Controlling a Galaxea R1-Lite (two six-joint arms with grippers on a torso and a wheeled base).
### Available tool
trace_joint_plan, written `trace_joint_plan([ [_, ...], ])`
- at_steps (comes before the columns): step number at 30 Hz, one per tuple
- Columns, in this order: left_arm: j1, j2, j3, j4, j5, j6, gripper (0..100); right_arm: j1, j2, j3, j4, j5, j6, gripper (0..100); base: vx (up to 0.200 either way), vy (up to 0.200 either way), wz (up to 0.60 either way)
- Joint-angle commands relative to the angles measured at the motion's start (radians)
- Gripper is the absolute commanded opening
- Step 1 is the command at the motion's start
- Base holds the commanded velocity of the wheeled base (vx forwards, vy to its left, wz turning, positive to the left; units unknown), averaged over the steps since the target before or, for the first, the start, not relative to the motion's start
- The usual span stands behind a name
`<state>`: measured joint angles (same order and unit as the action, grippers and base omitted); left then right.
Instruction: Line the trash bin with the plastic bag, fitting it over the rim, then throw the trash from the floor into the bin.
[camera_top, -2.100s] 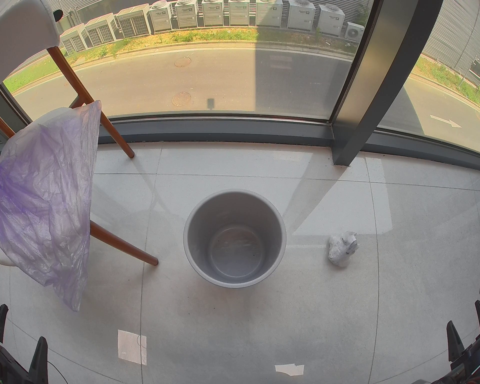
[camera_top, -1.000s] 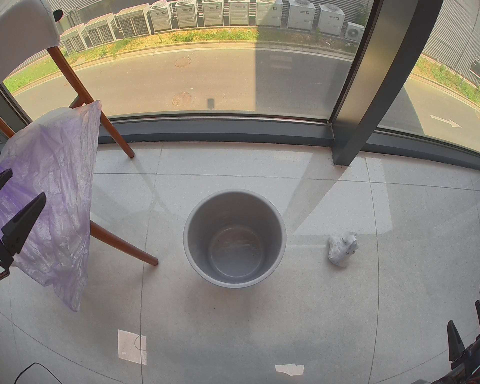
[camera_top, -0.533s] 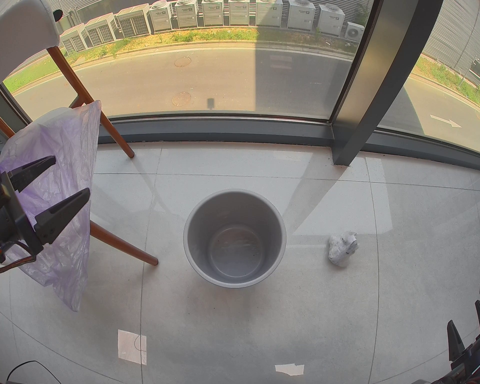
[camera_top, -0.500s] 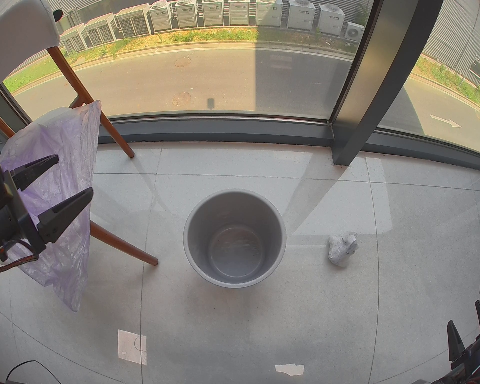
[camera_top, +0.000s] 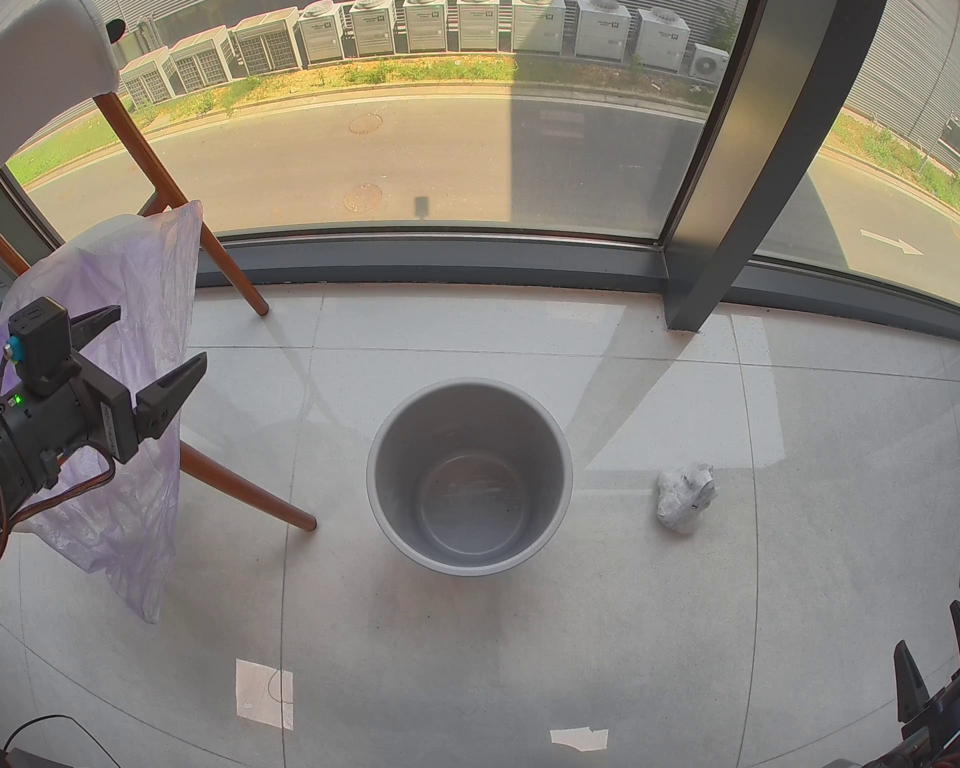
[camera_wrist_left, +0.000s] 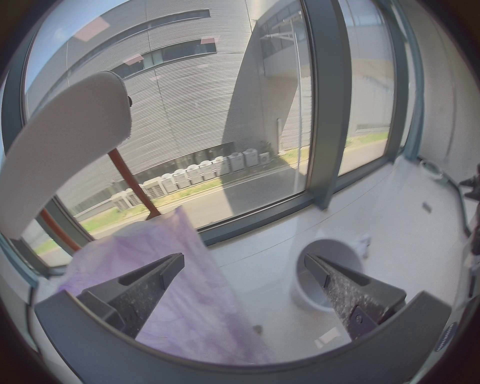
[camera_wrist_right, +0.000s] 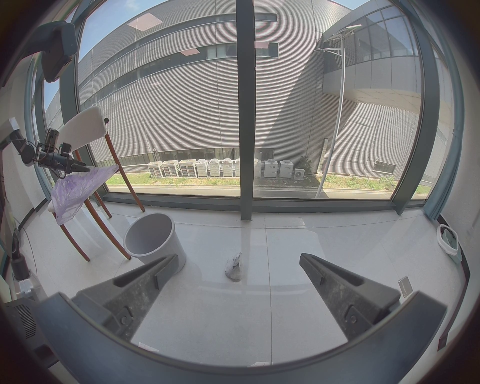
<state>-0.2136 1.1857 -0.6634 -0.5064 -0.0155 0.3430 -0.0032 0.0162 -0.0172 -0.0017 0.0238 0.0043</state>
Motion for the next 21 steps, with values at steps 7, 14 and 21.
trace_joint_plan([
  [7, -0.003, 0.187, -0.071, -0.063, 0.232, 0.074, 100, 0.000, -0.007, 0.016, 0.002, 0.001, 0.002, 100, 0.000, 0.000, 0.00],
  [14, -0.003, 0.252, -0.131, -0.066, 0.263, 0.073, 100, -0.006, 0.002, 0.016, 0.003, 0.001, 0.002, 100, 0.000, 0.000, 0.00],
  [21, -0.003, 0.299, -0.133, -0.070, 0.338, 0.057, 100, -0.006, 0.002, 0.014, 0.003, 0.001, 0.002, 100, 0.000, 0.000, 0.00],
])
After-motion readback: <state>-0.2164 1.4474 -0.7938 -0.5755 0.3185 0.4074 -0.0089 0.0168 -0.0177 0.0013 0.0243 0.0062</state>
